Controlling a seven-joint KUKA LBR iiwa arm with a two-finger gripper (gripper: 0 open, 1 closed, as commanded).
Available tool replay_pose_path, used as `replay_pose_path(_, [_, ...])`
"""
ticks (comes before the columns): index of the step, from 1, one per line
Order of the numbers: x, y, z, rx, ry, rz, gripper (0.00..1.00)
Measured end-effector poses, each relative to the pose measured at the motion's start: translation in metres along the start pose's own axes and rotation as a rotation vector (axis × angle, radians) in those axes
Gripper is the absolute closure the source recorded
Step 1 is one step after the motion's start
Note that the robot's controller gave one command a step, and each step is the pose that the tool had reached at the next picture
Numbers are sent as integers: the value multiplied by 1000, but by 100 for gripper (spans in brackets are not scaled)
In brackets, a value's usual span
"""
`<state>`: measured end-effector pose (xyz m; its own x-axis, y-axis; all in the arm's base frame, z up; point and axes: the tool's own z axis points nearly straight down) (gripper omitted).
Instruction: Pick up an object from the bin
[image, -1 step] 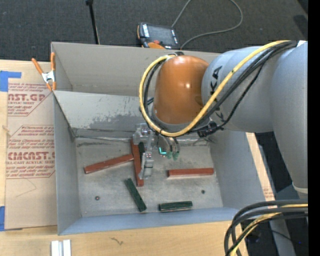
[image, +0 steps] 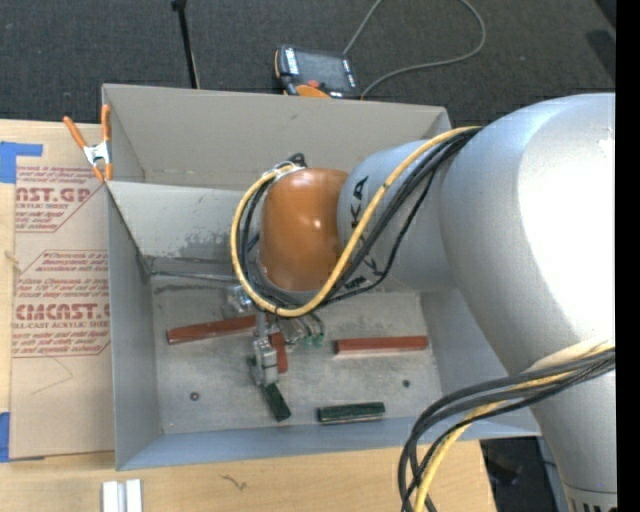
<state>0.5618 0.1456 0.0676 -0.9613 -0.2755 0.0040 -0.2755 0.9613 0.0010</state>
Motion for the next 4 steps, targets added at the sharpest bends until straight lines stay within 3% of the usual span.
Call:
replay_pose_path(1, [35, -60, -2, 2, -4, 136, 0])
replay_pose_path(2, [62, -144, -2, 4, -4, 195, 0])
replay_pose_path(3, [60, -139, -2, 0, -6, 188, 100])
replay_pose_path(4, [84, -137, -160, 3, -13, 175, 100])
